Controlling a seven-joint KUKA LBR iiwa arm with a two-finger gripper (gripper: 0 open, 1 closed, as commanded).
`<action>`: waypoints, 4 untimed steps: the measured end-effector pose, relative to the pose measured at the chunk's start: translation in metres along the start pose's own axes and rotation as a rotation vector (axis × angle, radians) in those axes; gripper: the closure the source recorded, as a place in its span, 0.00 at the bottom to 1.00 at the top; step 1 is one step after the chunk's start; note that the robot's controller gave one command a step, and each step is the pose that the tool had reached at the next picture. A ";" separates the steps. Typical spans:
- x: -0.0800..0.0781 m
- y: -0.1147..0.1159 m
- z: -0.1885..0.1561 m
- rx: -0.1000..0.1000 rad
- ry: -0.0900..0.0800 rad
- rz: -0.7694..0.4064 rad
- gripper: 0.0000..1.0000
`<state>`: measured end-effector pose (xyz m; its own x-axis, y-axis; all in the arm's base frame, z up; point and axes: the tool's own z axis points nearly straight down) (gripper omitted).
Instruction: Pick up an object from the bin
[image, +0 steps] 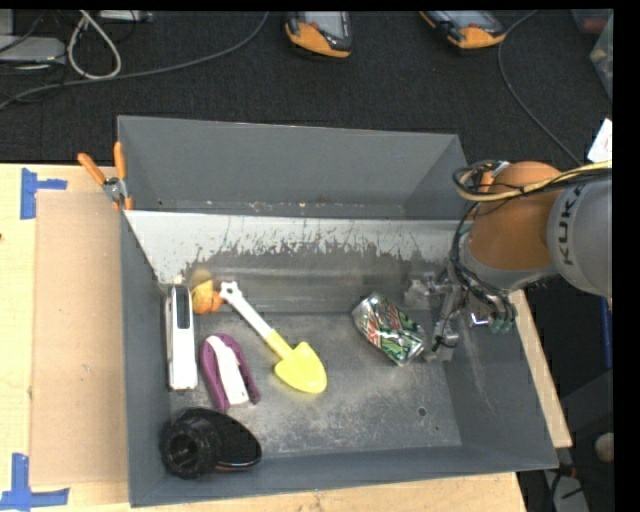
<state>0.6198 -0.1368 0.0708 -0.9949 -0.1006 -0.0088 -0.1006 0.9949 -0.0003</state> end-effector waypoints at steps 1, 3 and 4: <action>0.029 0.042 0.001 -0.003 0.003 -0.413 1.00; 0.029 0.042 -0.004 -0.003 0.004 -0.413 1.00; 0.029 0.043 -0.018 -0.004 0.005 -0.412 1.00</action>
Offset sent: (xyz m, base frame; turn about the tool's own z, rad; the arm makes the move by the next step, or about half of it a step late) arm 0.0000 0.0000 0.0000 0.0000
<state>0.5860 -0.0975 0.0882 -0.8712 -0.4910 -0.0038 -0.4910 0.8712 0.0010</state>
